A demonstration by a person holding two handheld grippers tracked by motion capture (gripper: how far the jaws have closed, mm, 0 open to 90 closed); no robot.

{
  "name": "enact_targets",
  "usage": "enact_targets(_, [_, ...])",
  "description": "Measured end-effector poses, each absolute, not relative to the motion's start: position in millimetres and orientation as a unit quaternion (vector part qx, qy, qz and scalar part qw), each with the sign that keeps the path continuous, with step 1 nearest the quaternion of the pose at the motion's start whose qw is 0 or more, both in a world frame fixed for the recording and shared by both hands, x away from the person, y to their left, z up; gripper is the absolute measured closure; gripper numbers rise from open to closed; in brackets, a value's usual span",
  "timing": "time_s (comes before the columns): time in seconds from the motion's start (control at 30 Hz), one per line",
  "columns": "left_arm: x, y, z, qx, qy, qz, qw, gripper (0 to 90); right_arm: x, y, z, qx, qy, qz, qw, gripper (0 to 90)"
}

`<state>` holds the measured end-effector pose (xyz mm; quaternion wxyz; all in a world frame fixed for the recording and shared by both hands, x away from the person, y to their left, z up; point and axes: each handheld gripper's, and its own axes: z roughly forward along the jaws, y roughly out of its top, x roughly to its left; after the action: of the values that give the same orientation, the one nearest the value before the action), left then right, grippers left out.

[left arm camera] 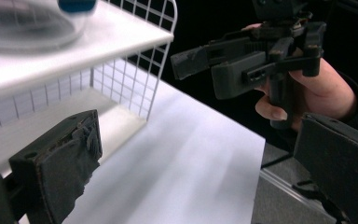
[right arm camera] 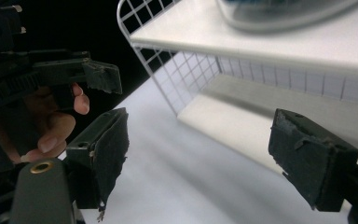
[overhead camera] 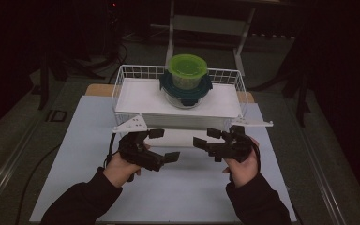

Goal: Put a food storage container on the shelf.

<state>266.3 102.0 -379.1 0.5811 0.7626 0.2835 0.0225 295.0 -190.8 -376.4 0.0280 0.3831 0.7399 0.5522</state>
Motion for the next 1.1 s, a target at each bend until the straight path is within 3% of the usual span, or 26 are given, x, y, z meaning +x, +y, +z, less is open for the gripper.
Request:
enact_targets(0.43, [252.0, 108.1, -422.7, 0.775, 0.295, 0.024, 0.558, 0.5, 288.8, -203.3, -429.7, 0.405, 0.749, 0.524, 0.029, 19.3])
enact_targets(0.67, [255.4, 105.2, -457.0, 0.801, 0.310, 0.047, 0.510, 0.5, 287.6, -209.1, -450.2, 0.414, 0.748, 0.518, 0.028, 19.3])
enact_targets(1.1, [250.4, 96.3, -488.7, 0.826, 0.296, 0.020, 0.479, 0.5, 281.2, -219.3, -482.6, 0.422, 0.756, 0.498, 0.035, 18.9])
